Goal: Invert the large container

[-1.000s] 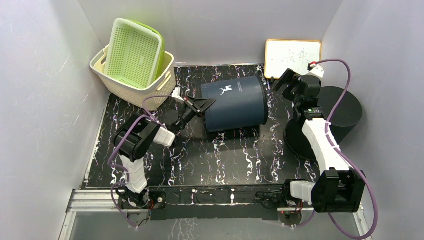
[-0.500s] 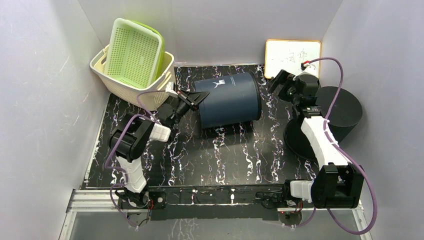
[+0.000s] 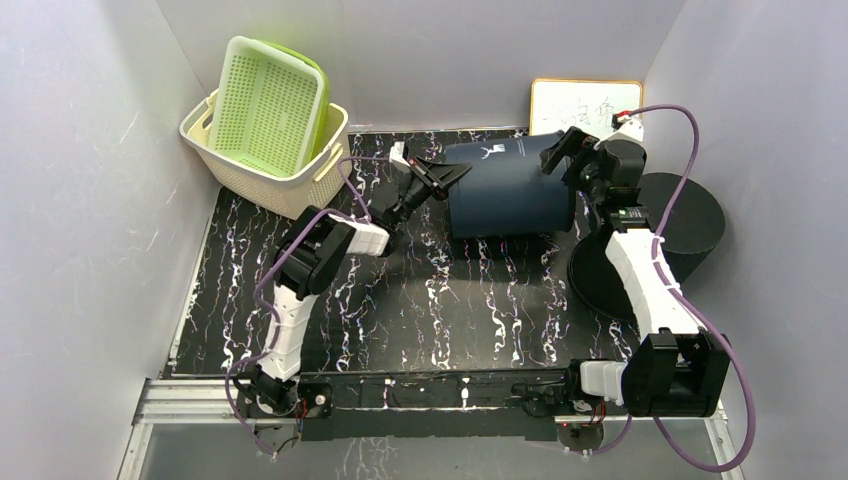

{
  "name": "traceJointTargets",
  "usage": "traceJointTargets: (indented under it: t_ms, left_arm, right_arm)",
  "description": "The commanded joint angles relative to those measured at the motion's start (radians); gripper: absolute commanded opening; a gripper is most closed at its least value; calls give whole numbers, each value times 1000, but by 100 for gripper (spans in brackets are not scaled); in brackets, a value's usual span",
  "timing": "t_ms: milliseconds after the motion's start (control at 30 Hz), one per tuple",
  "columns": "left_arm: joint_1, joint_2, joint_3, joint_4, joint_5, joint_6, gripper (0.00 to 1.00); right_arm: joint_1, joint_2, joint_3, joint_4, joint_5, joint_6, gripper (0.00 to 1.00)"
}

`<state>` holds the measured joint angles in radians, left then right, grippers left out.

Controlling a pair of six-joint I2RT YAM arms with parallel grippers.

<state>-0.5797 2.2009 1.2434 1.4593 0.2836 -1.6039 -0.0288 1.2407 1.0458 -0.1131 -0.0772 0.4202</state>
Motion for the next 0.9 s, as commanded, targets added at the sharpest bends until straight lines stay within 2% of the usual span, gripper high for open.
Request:
traceJointTargets:
  t_ms: [0,367,667,867]
  left_arm:
    - [9,7,-43,337,-69,-80,0]
    - [74,23,-263,341,-110,-125,0]
    - [173,11,-472,338,-30,-88,0]
    - [212,56,-503,339,19,-77,0]
  right_arm:
    - [-8,-19,53,54,-3,-17,98]
    - [-10,-24,35,49,7,-39,98]
    - [-10,-15,40,61,-20,-21,98]
    - [-10,-12,45,58,-21,-23,98]
